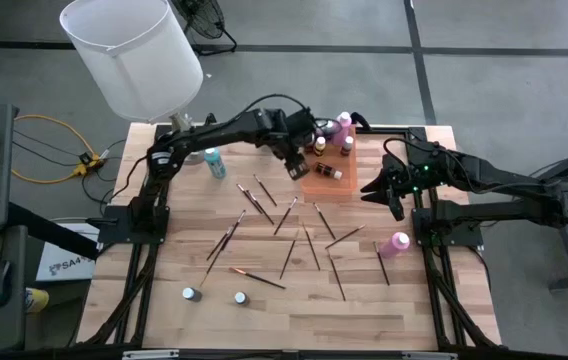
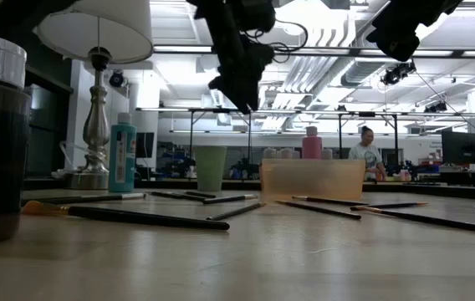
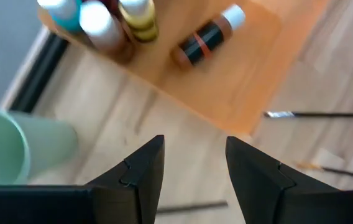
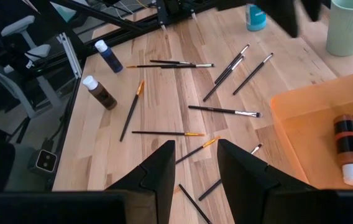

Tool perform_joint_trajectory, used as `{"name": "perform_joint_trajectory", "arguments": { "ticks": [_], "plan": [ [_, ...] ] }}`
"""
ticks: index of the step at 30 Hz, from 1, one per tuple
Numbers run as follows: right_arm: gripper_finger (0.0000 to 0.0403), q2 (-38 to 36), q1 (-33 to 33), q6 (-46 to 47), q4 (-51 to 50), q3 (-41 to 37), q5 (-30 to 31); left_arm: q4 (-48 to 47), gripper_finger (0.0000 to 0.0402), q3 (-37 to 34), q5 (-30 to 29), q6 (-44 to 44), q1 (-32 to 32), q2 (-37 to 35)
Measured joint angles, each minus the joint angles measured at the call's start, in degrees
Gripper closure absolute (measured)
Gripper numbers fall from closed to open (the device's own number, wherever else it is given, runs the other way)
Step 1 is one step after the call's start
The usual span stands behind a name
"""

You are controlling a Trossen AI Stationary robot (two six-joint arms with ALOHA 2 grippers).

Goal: Pick & Place Paint Supplies
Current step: Put the dark blue paint bottle into the orange bin

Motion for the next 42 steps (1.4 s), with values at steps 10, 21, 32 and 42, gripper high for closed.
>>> {"name": "perform_joint_trajectory", "arguments": {
  "ticks": [10, 21, 32, 42],
  "plan": [
    [0.029, 0.01, -0.01, -0.01, 0.25, 0.0, 0.0, 0.46, 0.0233, -25.29, -3.43, -13.17, -4.31, -17.97],
    [0.029, 0.0, -0.01, -0.01, 0.38, 0.0, 0.0, 0.21, 0.0233, -52.05, 3.67, -1.19, -17.93, -46.7],
    [0.029, 0.01, -0.01, 0.0, 0.38, 0.0, 0.0, 0.36, 0.0233, -66.53, 10.68, 0.98, -42.97, -65.74],
    [0.029, 0.01, 0.0, -0.01, 0.37, 0.0, 0.0, 6.15, 0.02, -66.67, 9.34, -5.41, -58.7, -61.81]
  ]
}}
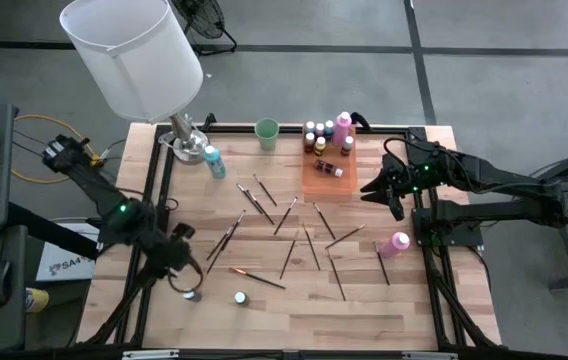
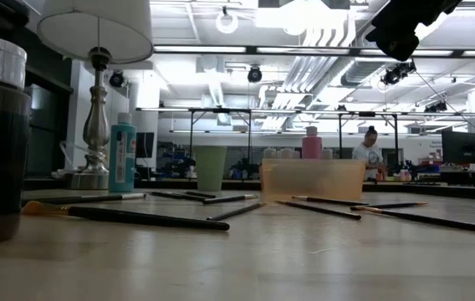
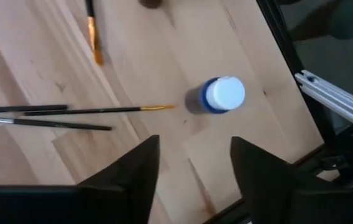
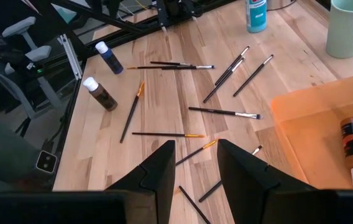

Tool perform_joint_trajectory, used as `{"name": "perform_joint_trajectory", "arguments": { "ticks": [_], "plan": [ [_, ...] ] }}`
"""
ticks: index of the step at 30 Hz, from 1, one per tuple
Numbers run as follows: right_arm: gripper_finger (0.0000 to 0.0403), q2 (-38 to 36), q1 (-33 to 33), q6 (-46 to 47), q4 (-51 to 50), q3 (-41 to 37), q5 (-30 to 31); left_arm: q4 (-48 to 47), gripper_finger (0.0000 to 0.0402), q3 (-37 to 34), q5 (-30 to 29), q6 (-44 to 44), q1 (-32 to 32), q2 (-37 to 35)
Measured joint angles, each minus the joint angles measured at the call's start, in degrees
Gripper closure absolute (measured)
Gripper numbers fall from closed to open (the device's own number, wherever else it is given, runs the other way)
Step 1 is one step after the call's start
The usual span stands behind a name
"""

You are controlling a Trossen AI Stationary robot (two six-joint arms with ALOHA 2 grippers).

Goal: Pick & Place Paint Supplies
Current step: Put the dark blue paint bottle into the orange bin

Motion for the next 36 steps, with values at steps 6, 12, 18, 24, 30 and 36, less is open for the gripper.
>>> {"name": "perform_joint_trajectory", "arguments": {
  "ticks": [6, 12, 18, 24, 30, 36],
  "plan": [
    [0.029, -0.01, 0.0, 0.0, -0.01, 0.0, 0.0, 3.32, 0.012, 0.0, -0.52, -1.17, -4.35, 4.7],
    [0.029, 0.0, -0.02, 0.0, -0.01, 0.0, 0.0, 6.72, 0.0103, 0.04, -2.41, -3.1, -5.11, 9.7],
    [0.029, 0.0, -0.01, 0.01, -0.01, -0.01, 0.0, 8.4, 0.0103, 0.04, -2.04, -3.14, -5.11, 14.24],
    [0.029, -0.01, -0.01, 0.0, -0.01, -0.01, 0.0, 11.69, 0.0103, 0.04, 0.42, -3.16, -6.27, 16.98],
    [0.029, -0.01, -0.02, 0.0, -0.01, 0.0, 0.0, 13.8, 0.0121, 0.11, 0.55, -3.33, -8.19, 18.67],
    [0.029, 0.0, 0.0, 0.0, -0.02, 0.0, 0.0, 13.61, 0.0183, 0.11, -1.73, -3.38, -8.06, 18.98]
  ]
}}
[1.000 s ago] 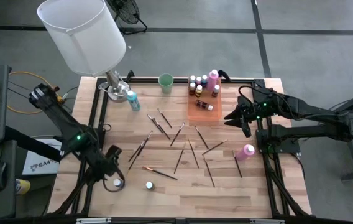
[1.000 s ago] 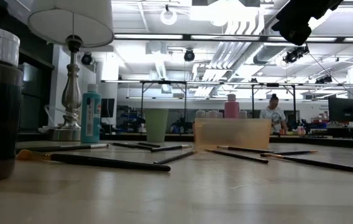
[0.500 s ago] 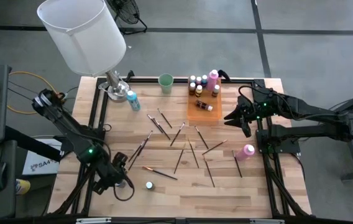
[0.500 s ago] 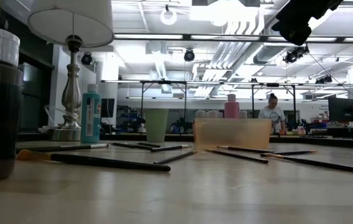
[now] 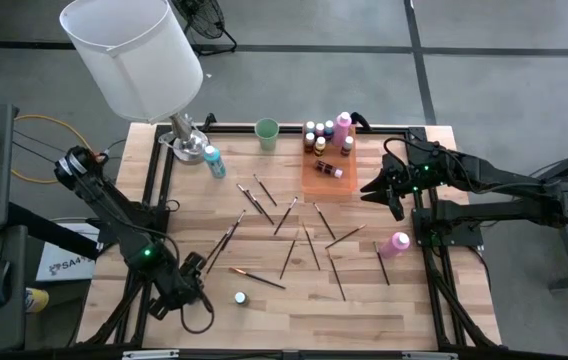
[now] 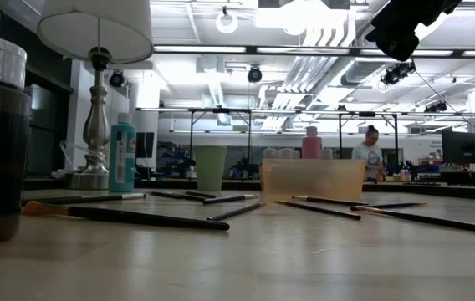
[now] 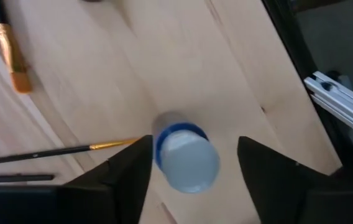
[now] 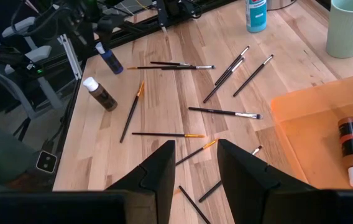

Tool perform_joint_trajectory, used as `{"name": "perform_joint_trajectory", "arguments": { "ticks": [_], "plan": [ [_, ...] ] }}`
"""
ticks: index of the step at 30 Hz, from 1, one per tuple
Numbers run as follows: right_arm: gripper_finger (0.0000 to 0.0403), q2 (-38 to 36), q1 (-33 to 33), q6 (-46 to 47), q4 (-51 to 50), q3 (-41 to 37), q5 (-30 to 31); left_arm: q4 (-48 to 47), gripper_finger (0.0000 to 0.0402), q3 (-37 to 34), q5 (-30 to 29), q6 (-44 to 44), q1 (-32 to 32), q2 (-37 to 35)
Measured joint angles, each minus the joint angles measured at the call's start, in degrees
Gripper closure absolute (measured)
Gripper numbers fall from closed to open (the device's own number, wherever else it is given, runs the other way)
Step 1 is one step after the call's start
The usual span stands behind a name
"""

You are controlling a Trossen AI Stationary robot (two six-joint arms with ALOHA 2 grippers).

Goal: Pick & Place Paint Supplies
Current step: Put the dark blue paint bottle into the orange bin

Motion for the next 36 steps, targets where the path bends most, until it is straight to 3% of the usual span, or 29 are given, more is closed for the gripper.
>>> {"name": "perform_joint_trajectory", "arguments": {
  "ticks": [11, 18, 24, 36],
  "plan": [
    [0.029, 0.0, -0.01, 0.0, -0.01, 0.0, 0.0, -0.47, 0.0286, 0.04, -1.06, 0.01, 0.01, -0.07],
    [0.029, 0.0, 0.0, 0.0, -0.01, 0.0, 0.0, -1.55, 0.0287, 0.59, -1.66, -2.89, 0.01, -0.04],
    [0.029, 0.0, 0.0, 0.0, 0.01, 0.0, 0.0, -8.14, 0.0287, 5.24, -7.84, -3.04, 0.98, -0.04],
    [0.029, -0.01, -0.02, 0.0, 0.03, 0.0, 0.0, -12.66, 0.0287, 14.12, -8.53, -2.41, 16.87, 1.14]
  ]
}}
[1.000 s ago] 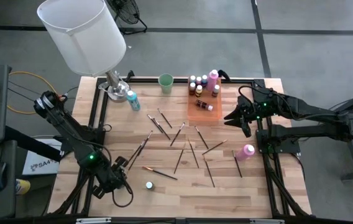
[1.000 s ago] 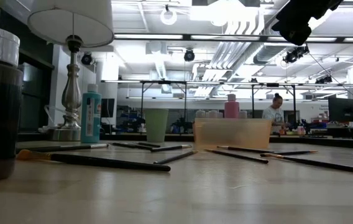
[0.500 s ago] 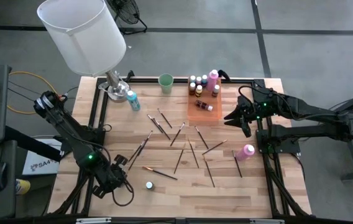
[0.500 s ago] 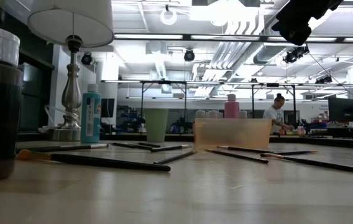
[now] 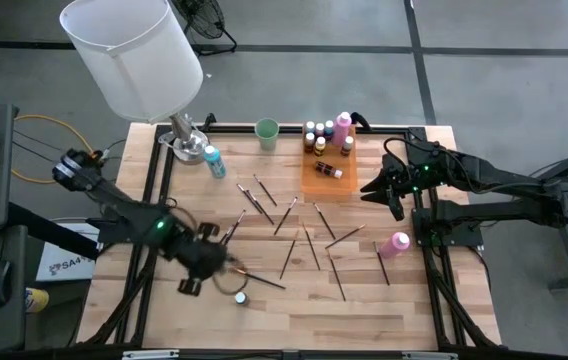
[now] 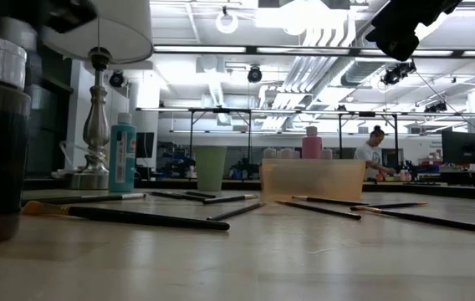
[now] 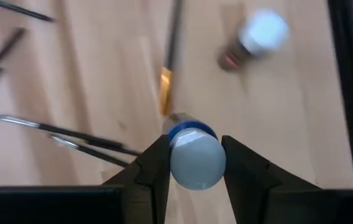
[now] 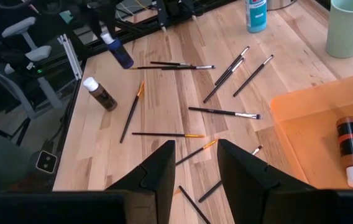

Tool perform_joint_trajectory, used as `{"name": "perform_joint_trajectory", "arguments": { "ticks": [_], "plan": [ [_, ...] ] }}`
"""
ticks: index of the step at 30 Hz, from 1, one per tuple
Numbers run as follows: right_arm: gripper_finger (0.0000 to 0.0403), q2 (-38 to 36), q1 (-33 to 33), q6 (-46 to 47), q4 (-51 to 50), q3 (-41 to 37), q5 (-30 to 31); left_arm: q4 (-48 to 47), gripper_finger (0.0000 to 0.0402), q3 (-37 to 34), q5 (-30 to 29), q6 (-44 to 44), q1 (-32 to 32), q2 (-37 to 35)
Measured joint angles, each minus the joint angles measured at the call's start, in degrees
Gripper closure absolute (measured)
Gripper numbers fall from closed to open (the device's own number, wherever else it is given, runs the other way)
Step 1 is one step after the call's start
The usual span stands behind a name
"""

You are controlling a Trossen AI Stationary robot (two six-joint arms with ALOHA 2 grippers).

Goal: Pick & Place Paint Supplies
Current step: Put the dark blue paint bottle into the orange bin

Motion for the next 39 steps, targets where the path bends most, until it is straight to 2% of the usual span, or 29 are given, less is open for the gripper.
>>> {"name": "perform_joint_trajectory", "arguments": {
  "ticks": [6, 14, 23, 27, 32, 39],
  "plan": [
    [0.029, 0.0, 0.01, 0.0, 0.0, 0.0, 0.0, -0.43, 0.0287, 7.7, -1.19, 4.91, 9.2, 5.52],
    [0.029, -0.01, 0.0, 0.0, 0.0, 0.0, 0.0, -2.25, 0.0287, 24.97, -1.21, 10.23, 21.05, 18.31],
    [0.029, -0.01, 0.02, 0.0, -0.01, 0.0, 0.0, -2.02, 0.0287, 41.37, -2.22, 10.22, 31.47, 32.57],
    [0.029, -0.01, 0.0, 0.02, 0.0, 0.0, 0.0, -0.47, 0.0287, 47.08, -2.23, 13.44, 34.96, 36.81],
    [0.029, 0.01, 0.01, 0.01, 0.03, -0.01, 0.0, 1.15, 0.0286, 51.42, -2.49, 17.72, 39.38, 41.19],
    [0.029, 0.0, 0.0, 0.01, 0.24, -0.02, 0.0, 4.77, 0.0279, 52.05, -2.66, 22.87, 45.37, 43.8]
  ]
}}
